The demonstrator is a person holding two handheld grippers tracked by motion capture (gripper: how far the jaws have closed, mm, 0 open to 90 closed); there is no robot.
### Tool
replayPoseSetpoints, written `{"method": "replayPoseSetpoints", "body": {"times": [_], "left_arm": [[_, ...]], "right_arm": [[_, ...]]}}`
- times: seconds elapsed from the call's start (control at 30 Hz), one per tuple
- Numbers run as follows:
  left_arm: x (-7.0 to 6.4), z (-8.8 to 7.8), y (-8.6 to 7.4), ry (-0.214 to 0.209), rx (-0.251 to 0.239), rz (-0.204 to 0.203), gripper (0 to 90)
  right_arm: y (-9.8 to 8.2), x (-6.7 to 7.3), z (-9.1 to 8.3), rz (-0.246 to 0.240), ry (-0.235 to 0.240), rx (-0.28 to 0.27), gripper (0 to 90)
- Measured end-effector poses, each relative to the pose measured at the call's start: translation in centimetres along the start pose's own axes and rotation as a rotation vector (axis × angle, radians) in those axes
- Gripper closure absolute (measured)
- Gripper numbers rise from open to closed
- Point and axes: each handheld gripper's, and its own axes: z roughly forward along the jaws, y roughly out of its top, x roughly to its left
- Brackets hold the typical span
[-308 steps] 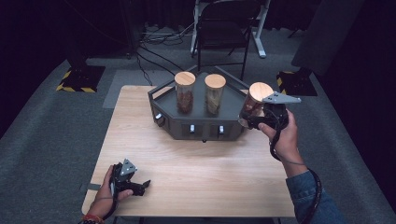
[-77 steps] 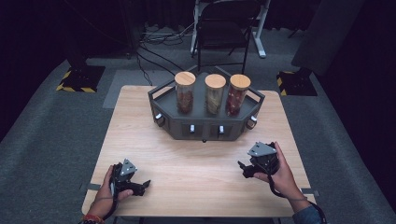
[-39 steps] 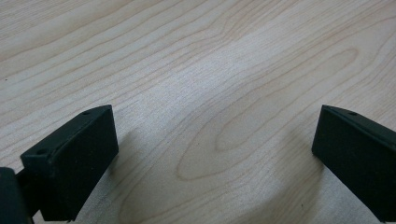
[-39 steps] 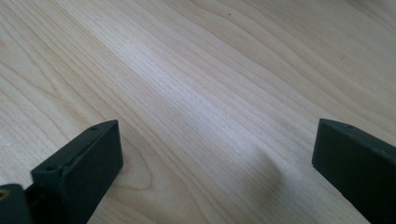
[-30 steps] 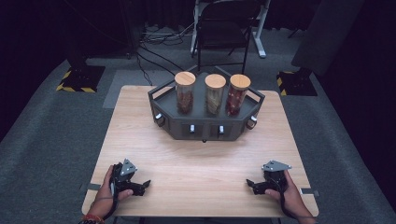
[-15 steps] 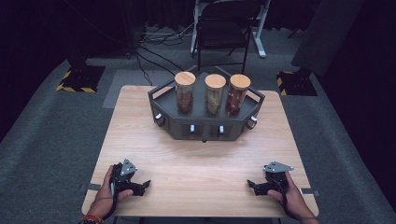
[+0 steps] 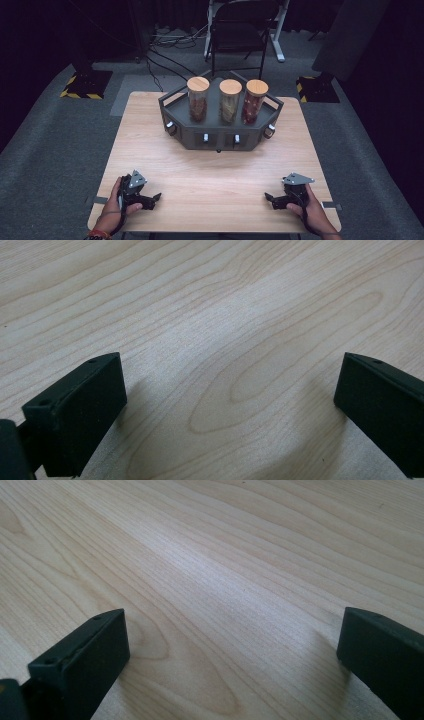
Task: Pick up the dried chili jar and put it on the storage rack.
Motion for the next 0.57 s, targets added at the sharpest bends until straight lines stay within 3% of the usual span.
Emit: {"method": "replayPoseSetpoints", "body": {"times": [0.57], "left_arm": [[0.07, 0.21, 0.24, -0.008, 0.000, 0.009, 0.2]], "right_arm": [[0.02, -0.06, 0.03, -0.003, 0.005, 0.000, 0.0]]}}
